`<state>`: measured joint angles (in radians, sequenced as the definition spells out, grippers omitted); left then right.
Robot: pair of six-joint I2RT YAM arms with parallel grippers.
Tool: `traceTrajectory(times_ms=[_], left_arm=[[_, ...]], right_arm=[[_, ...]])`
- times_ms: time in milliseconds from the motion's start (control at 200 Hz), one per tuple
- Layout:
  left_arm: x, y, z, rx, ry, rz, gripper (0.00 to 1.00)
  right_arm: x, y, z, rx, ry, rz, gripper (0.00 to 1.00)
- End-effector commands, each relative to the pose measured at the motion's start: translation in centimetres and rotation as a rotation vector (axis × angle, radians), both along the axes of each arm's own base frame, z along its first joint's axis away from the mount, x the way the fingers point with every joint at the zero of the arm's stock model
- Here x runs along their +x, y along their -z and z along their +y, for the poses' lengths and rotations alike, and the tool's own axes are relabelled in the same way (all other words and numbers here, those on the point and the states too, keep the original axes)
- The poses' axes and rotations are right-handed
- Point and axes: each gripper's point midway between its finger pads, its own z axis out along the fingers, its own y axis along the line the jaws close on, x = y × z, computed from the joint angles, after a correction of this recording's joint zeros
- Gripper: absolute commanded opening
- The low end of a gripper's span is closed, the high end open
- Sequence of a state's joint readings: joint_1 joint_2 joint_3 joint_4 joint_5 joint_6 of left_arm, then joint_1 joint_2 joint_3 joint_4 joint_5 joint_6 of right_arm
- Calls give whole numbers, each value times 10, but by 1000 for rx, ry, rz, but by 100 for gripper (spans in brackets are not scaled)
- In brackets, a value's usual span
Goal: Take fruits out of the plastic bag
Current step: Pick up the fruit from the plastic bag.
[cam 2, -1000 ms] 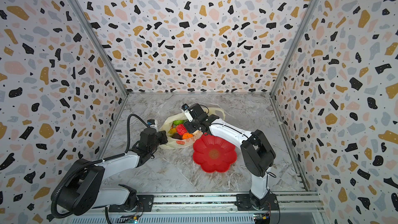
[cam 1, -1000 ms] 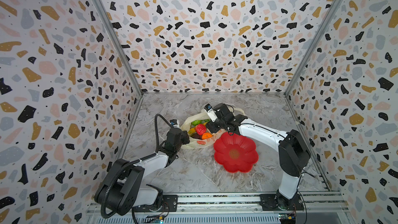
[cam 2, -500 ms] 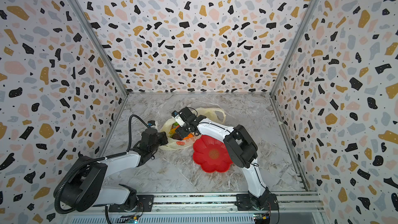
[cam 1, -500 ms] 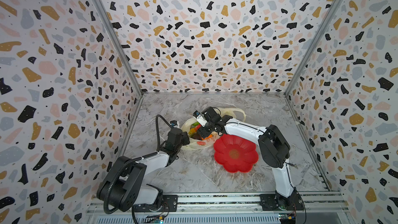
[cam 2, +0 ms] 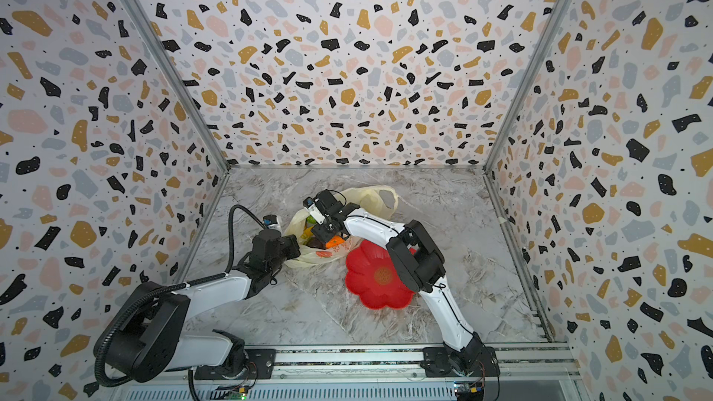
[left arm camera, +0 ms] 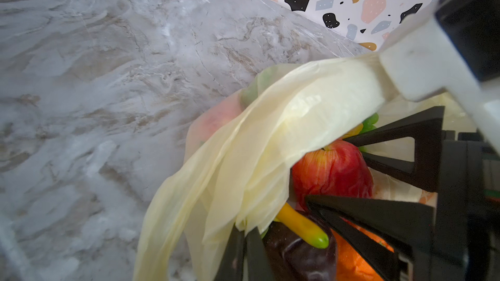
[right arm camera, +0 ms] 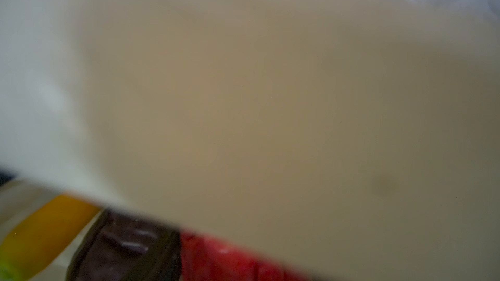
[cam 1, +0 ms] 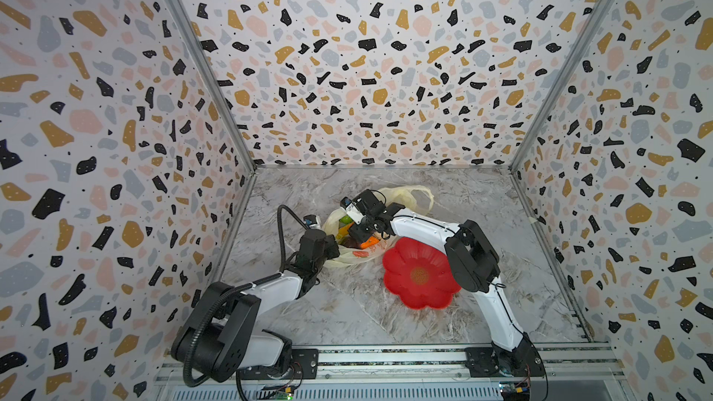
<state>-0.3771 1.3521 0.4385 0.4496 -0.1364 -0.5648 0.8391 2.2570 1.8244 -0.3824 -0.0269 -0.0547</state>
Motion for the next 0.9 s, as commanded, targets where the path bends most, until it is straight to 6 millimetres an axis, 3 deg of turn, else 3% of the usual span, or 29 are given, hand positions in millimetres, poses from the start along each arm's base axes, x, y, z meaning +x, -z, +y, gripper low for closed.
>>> traceTrajectory(times_ms=[0, 100, 506, 701, 896], left_arm=[[6, -18, 0, -10, -12, -57, 6], [5, -19, 1, -7, -16, -59, 6], [8, -9, -1, -1, -12, -34, 6], [9, -7, -2, 4, -12, -29, 6], [10, -9, -4, -3, -4, -29, 6]], right_arm=[[-6, -19, 4, -2, -4, -15, 55], [-11, -30, 5, 10, -9, -27, 52], [-26, -113, -9, 195, -2, -168, 51], [-46, -150, -43, 318, 33, -291, 50], [-70, -169, -84, 416, 86, -390, 47]])
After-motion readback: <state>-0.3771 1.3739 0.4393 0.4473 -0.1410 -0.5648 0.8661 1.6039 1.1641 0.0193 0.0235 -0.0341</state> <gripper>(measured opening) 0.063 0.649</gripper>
